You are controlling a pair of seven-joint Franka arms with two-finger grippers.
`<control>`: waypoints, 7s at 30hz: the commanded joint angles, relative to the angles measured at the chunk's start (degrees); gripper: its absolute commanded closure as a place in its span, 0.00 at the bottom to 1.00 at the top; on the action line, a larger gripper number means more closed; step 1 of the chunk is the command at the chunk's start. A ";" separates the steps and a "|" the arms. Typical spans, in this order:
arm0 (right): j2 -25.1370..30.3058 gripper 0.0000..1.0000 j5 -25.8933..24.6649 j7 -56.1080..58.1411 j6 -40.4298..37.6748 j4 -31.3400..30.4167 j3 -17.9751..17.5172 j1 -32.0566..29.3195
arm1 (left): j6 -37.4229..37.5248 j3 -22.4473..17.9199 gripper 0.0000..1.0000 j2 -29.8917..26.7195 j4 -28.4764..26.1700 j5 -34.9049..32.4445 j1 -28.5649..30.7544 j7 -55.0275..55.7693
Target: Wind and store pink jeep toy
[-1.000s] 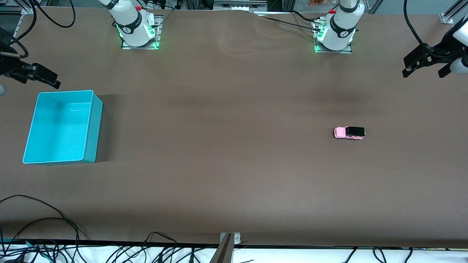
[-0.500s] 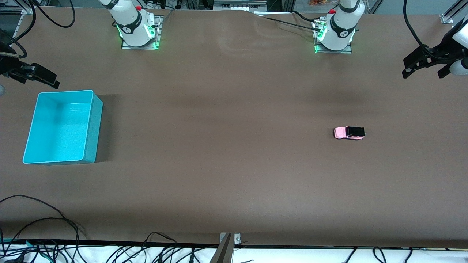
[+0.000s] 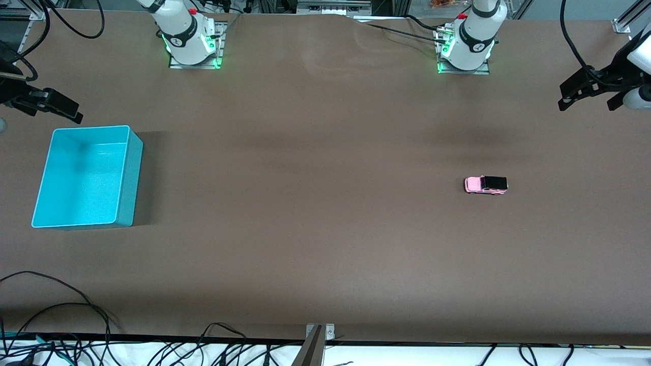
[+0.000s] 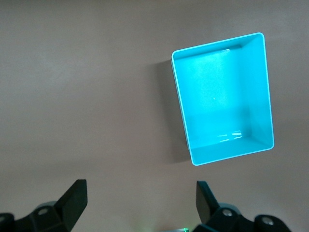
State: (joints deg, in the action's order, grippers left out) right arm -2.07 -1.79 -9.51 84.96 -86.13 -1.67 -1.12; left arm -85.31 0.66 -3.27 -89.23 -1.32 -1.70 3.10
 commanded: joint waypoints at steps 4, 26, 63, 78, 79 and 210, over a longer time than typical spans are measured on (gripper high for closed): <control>0.14 0.00 -0.41 -0.95 -0.85 0.35 0.09 0.15 | -5.20 0.30 0.00 0.99 -4.98 -0.79 0.29 1.29; -0.03 0.00 -0.41 -0.51 -0.85 0.26 0.09 0.07 | -27.36 0.22 0.00 9.24 -19.49 -0.88 0.73 1.21; 0.14 0.00 -0.32 0.01 -0.94 0.35 1.41 -0.11 | -48.45 0.22 0.00 18.65 -35.57 -1.58 1.61 -52.65; -0.03 0.00 -0.14 -0.16 -1.64 -0.09 1.32 -0.11 | -54.79 0.22 0.00 19.27 -36.54 -1.14 1.96 -80.69; 0.05 0.00 -0.14 -0.25 -1.73 -0.09 1.24 -0.11 | -54.79 0.22 0.00 19.44 -36.63 -1.14 1.96 -82.27; -1.53 0.00 1.70 0.10 -1.02 -0.09 1.76 -0.20 | -59.80 1.18 1.00 26.65 -38.56 8.52 3.19 -93.28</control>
State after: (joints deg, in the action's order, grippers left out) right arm -3.91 -1.43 -9.63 84.02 -86.22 -0.16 -1.28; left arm -145.50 2.23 20.59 -128.23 5.95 1.77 -90.02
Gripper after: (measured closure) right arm 0.000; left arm 0.511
